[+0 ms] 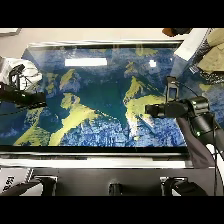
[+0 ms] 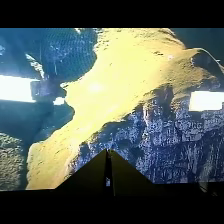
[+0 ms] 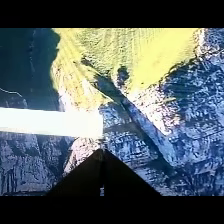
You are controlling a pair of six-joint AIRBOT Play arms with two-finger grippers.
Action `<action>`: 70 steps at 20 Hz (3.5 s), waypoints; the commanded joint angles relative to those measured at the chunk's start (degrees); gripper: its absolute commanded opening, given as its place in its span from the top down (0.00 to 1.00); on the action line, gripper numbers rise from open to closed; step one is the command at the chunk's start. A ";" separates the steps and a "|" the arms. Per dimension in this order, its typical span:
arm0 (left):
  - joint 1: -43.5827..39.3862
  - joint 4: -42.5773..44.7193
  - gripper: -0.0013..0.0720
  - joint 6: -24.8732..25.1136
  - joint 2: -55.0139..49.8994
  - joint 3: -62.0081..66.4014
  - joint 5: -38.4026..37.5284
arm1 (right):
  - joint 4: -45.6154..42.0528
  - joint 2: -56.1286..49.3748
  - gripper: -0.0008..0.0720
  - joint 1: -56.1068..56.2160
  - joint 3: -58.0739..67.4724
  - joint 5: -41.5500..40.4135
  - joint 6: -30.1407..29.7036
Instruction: Fold the clothes and pants, and hang the long-sleeved shirts on hangers.
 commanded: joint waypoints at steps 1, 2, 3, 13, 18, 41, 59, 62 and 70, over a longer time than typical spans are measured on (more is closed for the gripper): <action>-0.02 0.02 0.96 0.02 0.04 -0.02 0.02 | -0.02 0.04 0.93 0.04 0.07 0.09 0.02; -0.02 0.02 0.96 0.02 0.04 -0.02 0.02 | -0.02 0.04 0.93 0.04 0.07 0.09 0.02; -0.02 0.02 0.96 0.02 0.04 -0.02 0.02 | -0.02 0.04 0.93 0.04 0.07 0.09 0.02; -0.02 0.02 0.96 0.02 0.04 -0.02 0.02 | -0.02 0.04 0.93 0.04 0.07 0.07 0.02; -0.02 0.02 0.96 0.20 0.02 -0.02 0.07 | -0.02 0.02 0.93 0.04 0.07 0.09 0.02; 17.55 19.91 0.00 -16.39 -46.90 36.35 44.44 | -0.04 0.04 0.93 0.04 0.07 0.07 0.02; 17.68 17.73 0.96 -17.68 -51.56 42.21 41.62 | -0.02 0.04 0.93 0.04 0.07 0.07 0.02; 15.15 16.76 0.96 -13.97 -45.42 42.21 36.06 | -0.04 0.02 0.93 0.04 0.07 0.07 0.02; 0.37 9.53 0.97 -13.99 -27.28 42.18 18.71 | -0.04 0.02 0.93 0.04 0.07 0.09 0.02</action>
